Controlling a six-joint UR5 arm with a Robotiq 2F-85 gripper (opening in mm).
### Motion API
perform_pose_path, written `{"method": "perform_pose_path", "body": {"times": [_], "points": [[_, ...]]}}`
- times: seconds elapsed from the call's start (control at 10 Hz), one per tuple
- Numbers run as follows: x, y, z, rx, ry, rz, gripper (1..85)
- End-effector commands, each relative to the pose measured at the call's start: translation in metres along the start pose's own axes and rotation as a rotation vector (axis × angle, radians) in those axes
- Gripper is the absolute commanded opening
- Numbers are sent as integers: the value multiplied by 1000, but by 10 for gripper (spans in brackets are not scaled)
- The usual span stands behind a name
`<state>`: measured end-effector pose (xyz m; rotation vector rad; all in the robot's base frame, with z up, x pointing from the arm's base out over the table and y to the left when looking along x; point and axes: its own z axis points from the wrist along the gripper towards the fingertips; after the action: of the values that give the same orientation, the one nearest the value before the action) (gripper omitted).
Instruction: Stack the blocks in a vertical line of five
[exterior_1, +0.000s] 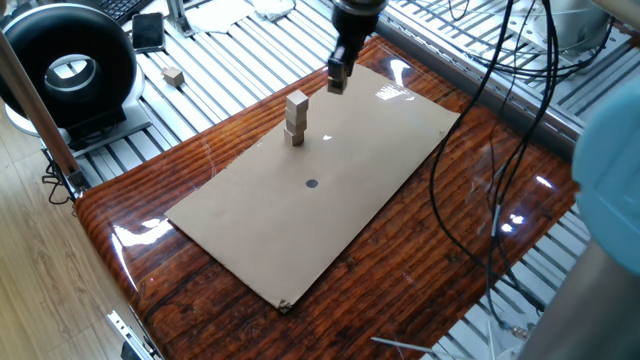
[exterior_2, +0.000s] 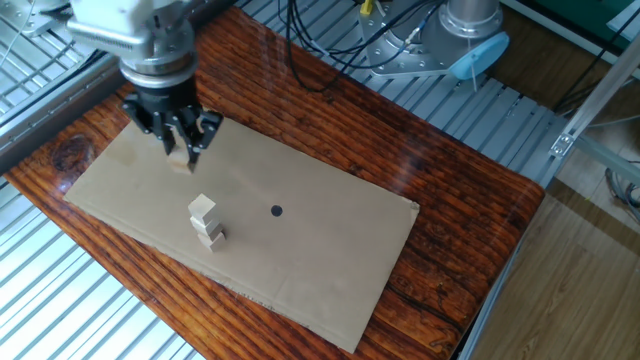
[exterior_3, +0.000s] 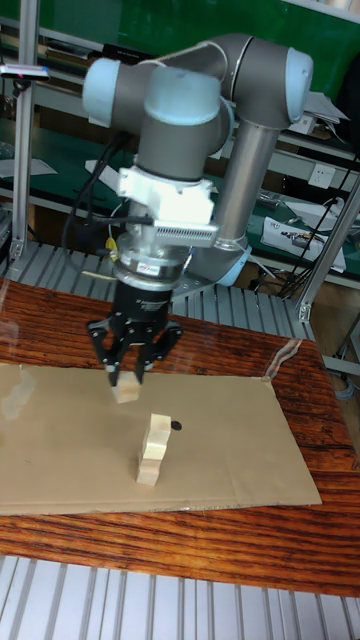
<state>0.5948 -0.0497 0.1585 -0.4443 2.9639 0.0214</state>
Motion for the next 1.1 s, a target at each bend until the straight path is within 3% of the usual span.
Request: {"method": "perform_pose_path", "body": {"times": [0.0,0.3,0.5,0.6,1.0], "points": [[-25,24,-11,-36,-69,240,10],[-48,25,-7,-50,-121,374,10],[-56,28,1,-47,-117,417,10],[-55,29,6,-38,-102,416,10],[-25,33,19,30,38,312,10]]}}
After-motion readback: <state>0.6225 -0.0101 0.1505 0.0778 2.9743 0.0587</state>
